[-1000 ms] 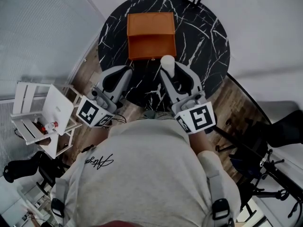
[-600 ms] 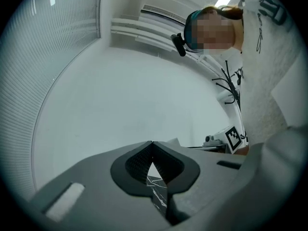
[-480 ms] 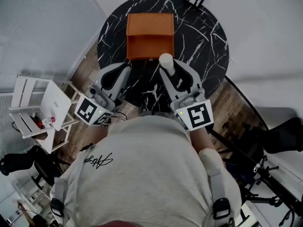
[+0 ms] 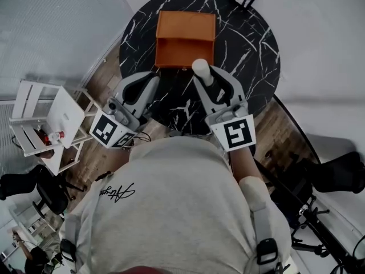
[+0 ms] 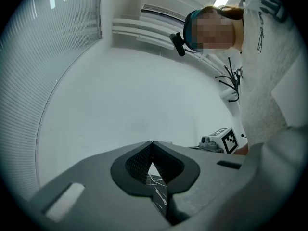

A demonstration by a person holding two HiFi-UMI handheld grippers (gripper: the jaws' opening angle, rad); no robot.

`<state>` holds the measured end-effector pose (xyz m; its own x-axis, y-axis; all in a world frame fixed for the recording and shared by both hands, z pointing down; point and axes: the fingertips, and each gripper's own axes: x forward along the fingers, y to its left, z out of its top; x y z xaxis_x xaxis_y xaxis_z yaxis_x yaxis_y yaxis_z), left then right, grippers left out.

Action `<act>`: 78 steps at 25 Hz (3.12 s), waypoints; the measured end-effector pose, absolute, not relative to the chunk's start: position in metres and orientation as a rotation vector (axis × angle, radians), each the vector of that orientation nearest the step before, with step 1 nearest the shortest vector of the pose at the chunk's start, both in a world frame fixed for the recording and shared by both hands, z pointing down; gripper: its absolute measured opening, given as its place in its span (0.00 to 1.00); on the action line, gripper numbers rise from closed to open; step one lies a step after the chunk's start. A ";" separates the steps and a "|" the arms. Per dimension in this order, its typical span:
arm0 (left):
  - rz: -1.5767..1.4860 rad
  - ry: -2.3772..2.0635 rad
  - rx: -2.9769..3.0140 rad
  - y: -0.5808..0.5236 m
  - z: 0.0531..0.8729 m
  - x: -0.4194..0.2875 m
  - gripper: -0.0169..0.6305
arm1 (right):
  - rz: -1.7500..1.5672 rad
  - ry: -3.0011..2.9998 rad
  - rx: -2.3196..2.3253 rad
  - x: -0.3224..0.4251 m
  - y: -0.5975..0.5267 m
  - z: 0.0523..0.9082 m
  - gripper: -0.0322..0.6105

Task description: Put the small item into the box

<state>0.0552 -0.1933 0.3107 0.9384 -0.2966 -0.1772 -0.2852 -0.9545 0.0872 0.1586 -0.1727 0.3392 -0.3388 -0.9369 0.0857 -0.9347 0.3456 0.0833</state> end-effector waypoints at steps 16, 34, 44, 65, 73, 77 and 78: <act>-0.268 -0.586 3.012 -0.195 0.317 0.034 0.03 | -0.094 -2.418 1.521 0.147 -0.208 0.366 0.26; -0.250 -0.687 2.988 -0.191 0.324 0.010 0.03 | -0.185 -2.351 1.412 0.138 -0.239 0.391 0.26; -0.235 -0.725 2.974 -0.195 0.329 0.001 0.03 | -0.240 -2.317 1.384 0.142 -0.261 0.412 0.26; -0.233 -0.747 2.975 -0.196 0.326 -0.004 0.03 | -0.138 -2.208 1.291 0.157 -0.301 0.482 0.26; -0.220 -0.764 2.974 -0.196 0.327 -0.009 0.03 | -0.110 -2.187 1.249 0.158 -0.307 0.506 0.26; -0.213 -0.768 2.971 -0.195 0.327 -0.011 0.03 | -0.097 -2.181 1.230 0.157 -0.311 0.516 0.26; -0.208 -0.770 2.971 -0.195 0.328 -0.011 0.03 | -0.095 -2.178 1.224 0.157 -0.312 0.519 0.26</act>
